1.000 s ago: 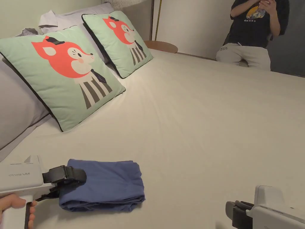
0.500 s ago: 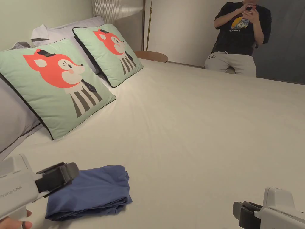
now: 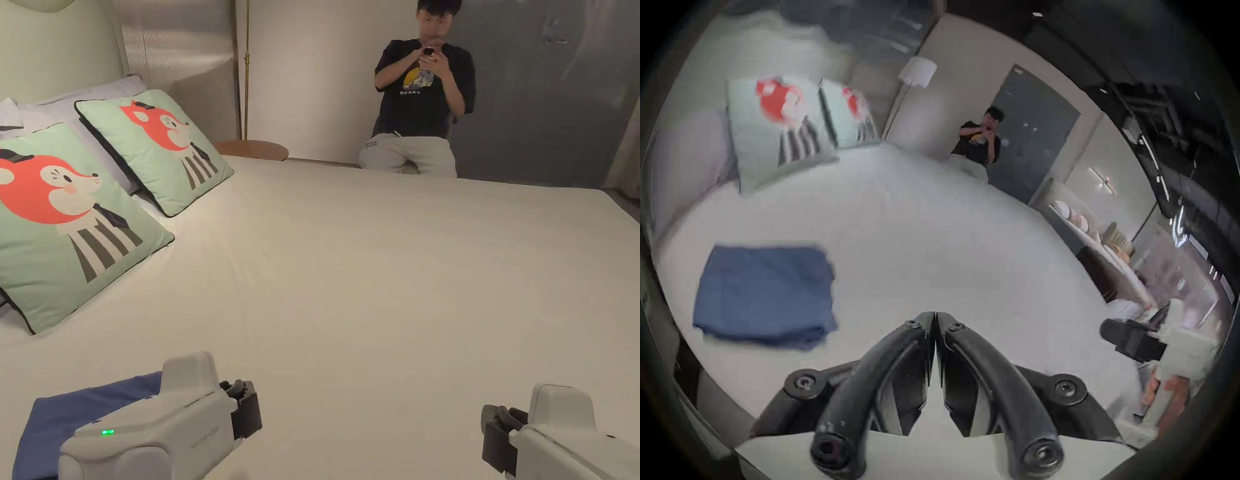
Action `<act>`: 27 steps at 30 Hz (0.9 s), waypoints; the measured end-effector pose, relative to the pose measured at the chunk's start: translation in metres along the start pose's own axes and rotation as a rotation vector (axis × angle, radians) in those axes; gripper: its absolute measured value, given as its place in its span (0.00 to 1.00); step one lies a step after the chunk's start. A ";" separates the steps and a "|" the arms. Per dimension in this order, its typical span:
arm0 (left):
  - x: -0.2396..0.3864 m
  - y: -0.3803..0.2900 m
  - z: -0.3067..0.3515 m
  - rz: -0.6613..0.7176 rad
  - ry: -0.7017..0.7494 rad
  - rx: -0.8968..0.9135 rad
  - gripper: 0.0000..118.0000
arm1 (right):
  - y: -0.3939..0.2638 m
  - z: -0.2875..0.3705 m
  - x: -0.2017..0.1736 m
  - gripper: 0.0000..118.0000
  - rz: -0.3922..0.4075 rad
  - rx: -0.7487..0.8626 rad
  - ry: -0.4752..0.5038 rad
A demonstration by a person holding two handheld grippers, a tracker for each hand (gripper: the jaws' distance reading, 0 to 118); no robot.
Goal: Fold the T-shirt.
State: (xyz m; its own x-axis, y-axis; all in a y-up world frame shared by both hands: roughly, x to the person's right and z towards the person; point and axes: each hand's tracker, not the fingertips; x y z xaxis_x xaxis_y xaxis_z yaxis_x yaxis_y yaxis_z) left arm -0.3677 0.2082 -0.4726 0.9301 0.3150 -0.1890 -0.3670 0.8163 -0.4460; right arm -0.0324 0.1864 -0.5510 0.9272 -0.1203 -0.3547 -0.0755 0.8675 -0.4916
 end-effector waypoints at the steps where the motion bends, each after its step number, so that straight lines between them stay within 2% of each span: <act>1: 0.014 0.005 0.000 -0.049 0.014 0.051 0.00 | 0.008 0.008 -0.001 0.00 0.012 0.047 -0.024; 6: 0.081 0.029 0.009 -0.240 0.059 0.330 0.00 | 0.048 0.047 0.016 0.00 0.072 0.319 -0.191; 10: 0.119 0.047 0.018 -0.282 0.068 0.498 0.00 | 0.079 0.072 0.024 0.00 0.116 0.505 -0.299; 12: 0.131 0.054 0.018 -0.288 0.071 0.566 0.00 | 0.090 0.084 0.028 0.00 0.112 0.578 -0.311; 15: 0.141 0.060 0.017 -0.294 0.084 0.593 0.00 | 0.096 0.084 0.037 0.00 0.131 0.608 -0.352; 27: 0.147 0.051 0.013 -0.307 0.104 0.563 0.00 | 0.090 0.080 0.044 0.00 0.134 0.589 -0.348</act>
State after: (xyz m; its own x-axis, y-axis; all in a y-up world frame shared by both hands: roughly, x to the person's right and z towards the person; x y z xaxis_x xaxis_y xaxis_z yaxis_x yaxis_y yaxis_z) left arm -0.2496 0.3028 -0.5114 0.9750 0.0014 -0.2221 0.0050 0.9996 0.0280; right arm 0.0309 0.2982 -0.5468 0.9949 0.0827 -0.0583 -0.0775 0.9932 0.0869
